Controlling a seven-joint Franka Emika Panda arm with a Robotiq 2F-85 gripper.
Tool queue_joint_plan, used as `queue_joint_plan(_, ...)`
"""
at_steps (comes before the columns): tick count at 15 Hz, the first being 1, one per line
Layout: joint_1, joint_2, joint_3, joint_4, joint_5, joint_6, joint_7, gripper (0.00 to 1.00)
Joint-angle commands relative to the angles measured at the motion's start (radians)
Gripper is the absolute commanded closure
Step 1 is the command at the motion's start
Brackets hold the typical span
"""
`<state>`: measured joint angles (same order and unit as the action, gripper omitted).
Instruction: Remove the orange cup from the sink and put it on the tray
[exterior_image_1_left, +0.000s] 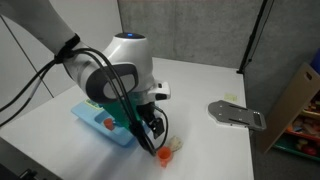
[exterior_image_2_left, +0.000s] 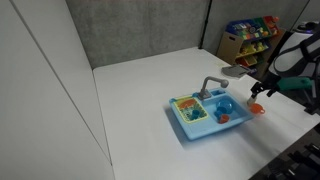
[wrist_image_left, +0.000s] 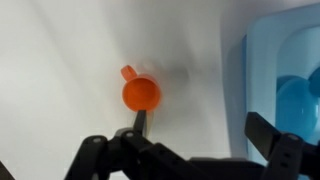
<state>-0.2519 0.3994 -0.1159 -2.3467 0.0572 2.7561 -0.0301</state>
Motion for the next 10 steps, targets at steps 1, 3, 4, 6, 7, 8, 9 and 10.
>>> queue_joint_plan(1,0.009,-0.084,-0.014,-0.02,-0.044,-0.099,-0.079,0.0)
queue_joint_plan(3,0.011,-0.105,-0.018,-0.021,-0.079,-0.125,-0.123,0.0)
queue_joint_plan(4,0.012,-0.114,-0.02,-0.022,-0.094,-0.132,-0.141,0.0)
queue_joint_plan(6,0.011,-0.128,-0.019,-0.023,-0.114,-0.144,-0.174,0.0)
queue_joint_plan(7,0.01,-0.133,-0.019,-0.024,-0.119,-0.147,-0.185,0.0)
queue_joint_plan(8,0.005,-0.135,-0.014,-0.024,-0.113,-0.147,-0.203,0.0)
queue_joint_plan(9,0.011,-0.098,-0.014,-0.003,-0.095,-0.128,-0.166,0.0)
queue_joint_plan(10,0.01,-0.101,-0.014,-0.004,-0.095,-0.128,-0.178,0.0)
